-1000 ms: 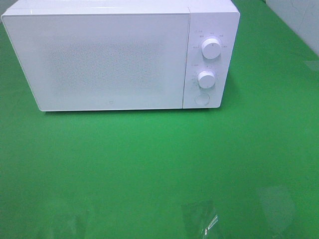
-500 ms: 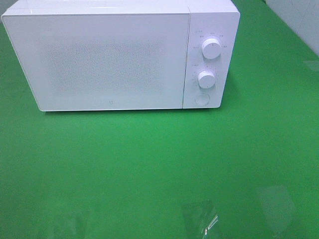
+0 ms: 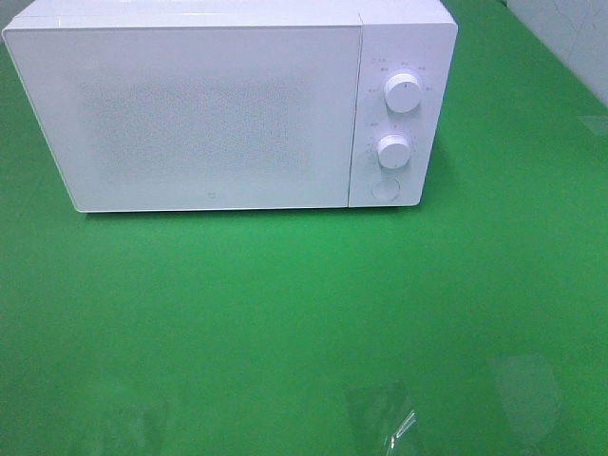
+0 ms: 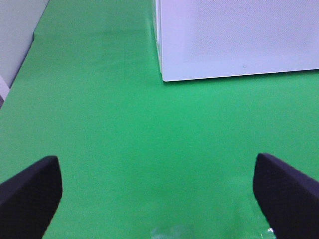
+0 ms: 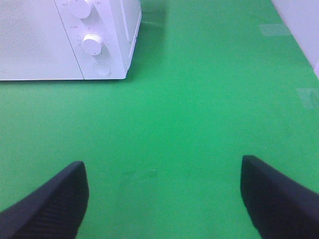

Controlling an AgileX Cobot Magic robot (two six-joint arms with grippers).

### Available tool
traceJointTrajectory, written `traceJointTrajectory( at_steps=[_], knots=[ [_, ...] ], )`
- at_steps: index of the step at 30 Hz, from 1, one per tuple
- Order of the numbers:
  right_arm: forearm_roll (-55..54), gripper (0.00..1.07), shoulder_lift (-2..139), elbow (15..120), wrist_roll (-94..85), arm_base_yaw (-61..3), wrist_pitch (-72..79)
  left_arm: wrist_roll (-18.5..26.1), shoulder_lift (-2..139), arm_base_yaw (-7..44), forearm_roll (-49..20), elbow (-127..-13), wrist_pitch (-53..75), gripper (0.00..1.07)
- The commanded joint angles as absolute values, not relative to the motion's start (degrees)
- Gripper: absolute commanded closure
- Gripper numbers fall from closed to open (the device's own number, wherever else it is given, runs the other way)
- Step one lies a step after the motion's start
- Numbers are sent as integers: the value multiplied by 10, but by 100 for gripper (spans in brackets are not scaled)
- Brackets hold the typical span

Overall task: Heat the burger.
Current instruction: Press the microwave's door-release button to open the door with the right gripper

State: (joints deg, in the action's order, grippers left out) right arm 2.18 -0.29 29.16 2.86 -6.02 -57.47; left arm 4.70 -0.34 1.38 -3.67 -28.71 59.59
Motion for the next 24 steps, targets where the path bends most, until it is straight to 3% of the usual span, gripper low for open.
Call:
traceJointTrajectory(
  at_steps=[1,16,24],
  knots=[
    [19,25,-16,290,27,-56,-574,48,-13,13,-40,-285,593,10],
    [18,25,56,307,19,-56,-521,48,-13,13,-40,-285,593,10],
    [0,14,122,304,18,-56,-451,48,-13,13,-40,-285,593,10]
  ],
)
